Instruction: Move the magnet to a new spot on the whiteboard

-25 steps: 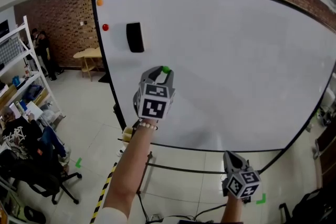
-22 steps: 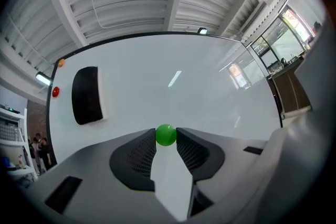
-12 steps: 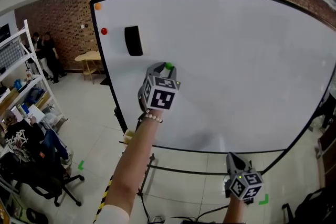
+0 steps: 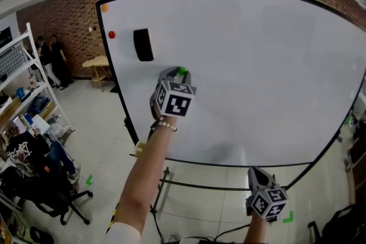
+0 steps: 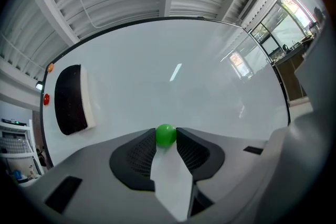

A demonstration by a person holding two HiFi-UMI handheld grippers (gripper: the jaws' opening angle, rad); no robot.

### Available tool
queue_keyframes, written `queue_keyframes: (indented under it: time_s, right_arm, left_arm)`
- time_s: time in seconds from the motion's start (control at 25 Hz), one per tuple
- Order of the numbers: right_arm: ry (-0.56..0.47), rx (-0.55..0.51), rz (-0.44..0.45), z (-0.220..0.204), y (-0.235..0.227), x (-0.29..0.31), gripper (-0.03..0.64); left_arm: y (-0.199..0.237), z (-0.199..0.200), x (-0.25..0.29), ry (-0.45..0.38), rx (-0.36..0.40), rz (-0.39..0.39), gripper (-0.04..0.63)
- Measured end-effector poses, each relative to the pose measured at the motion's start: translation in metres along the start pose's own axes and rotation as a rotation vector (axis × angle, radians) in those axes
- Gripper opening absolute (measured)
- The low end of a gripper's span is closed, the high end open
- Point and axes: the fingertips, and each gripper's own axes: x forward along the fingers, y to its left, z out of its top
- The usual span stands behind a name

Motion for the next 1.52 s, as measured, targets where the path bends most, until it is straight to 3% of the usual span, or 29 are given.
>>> queue_keyframes:
  time_s: [0.24,0.32,0.36,0.52,0.64,0.8,0.88,1.08,1.28,1.52]
  right_arm:
    - [0.0,0.005,0.002,0.0,-0.004,0.0,0.011]
    - [0.004,0.001,0.008,-0.001,-0.003,-0.002,0.011]
    - [0.007,0.0,0.012,-0.001,-0.003,-0.003,0.011]
    - [0.02,0.002,0.041,-0.003,-0.004,-0.005,0.011]
    - [0.04,0.01,0.071,-0.008,-0.007,-0.01,0.011]
    - [0.076,0.023,0.119,-0.025,-0.021,-0.019,0.011]
    - [0.105,0.03,0.142,-0.039,-0.024,-0.018,0.011]
    - [0.178,0.02,0.198,-0.058,-0.024,-0.01,0.011]
    - [0.194,0.016,0.211,-0.071,-0.008,-0.02,0.011]
    - [0.186,0.027,0.196,-0.085,0.043,-0.033,0.011]
  left_arm:
    - [-0.001,0.0,0.002,0.002,0.002,0.002,0.124]
    - [-0.003,0.0,-0.002,-0.004,-0.012,-0.002,0.154]
    - [-0.003,0.001,-0.007,-0.012,-0.024,0.001,0.184]
    - [-0.005,-0.007,-0.052,-0.056,-0.143,0.008,0.186]
    - [-0.022,-0.038,-0.094,-0.05,-0.251,0.005,0.184]
    - [-0.072,-0.105,-0.145,0.027,-0.374,0.004,0.167]
    - [-0.097,-0.143,-0.169,0.085,-0.418,0.008,0.083]
    - [-0.16,-0.231,-0.211,0.242,-0.545,0.004,0.003]
    - [-0.205,-0.262,-0.25,0.304,-0.595,-0.051,0.003]
    - [-0.216,-0.276,-0.289,0.307,-0.622,-0.155,0.003]
